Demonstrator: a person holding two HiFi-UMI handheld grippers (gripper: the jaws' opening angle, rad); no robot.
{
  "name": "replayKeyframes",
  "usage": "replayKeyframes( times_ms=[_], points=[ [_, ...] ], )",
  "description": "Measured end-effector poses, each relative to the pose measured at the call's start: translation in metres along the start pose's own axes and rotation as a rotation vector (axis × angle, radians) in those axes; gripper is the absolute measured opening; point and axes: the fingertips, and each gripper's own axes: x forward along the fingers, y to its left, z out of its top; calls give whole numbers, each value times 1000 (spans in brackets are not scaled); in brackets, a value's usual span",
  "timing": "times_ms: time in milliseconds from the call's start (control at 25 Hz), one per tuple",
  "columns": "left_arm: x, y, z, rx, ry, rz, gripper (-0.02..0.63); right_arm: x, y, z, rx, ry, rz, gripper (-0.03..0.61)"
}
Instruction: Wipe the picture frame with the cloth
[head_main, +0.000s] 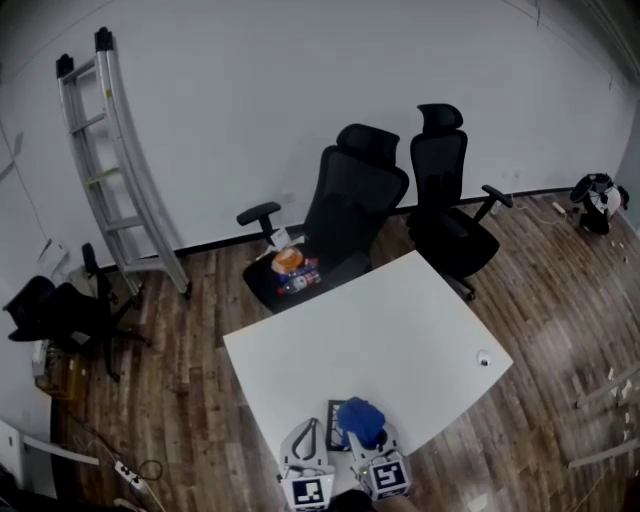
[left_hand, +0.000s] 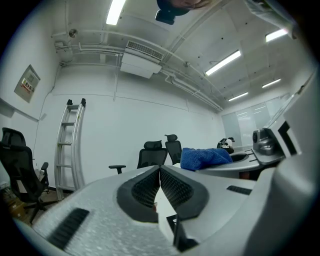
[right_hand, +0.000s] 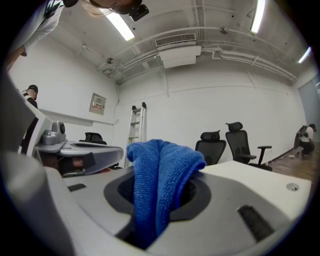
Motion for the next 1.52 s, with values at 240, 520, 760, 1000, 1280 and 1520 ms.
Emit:
replayKeyframes(
  times_ms=[240,520,760,1000,1280,1520],
  points=[
    [11,5,-25,4,36,-43,3,11,-2,-29,32,127,-42,129],
    [19,8,-48,-1,90,-71,3,29,3,-101,-106,532,39,129],
    [23,20,-55,9,107,-62,3,48,16,-137,-376,772,169,129],
    [26,34,-54,20,107,-29,3,62,25,-155,-495,830,248,129],
    [27,42,-63,5,127,-12,3,64,14,-158,-395,808,203,129],
    [39,24,-66,0,128,-57,3,44,-32,-155,-301,778,77,129]
  ],
)
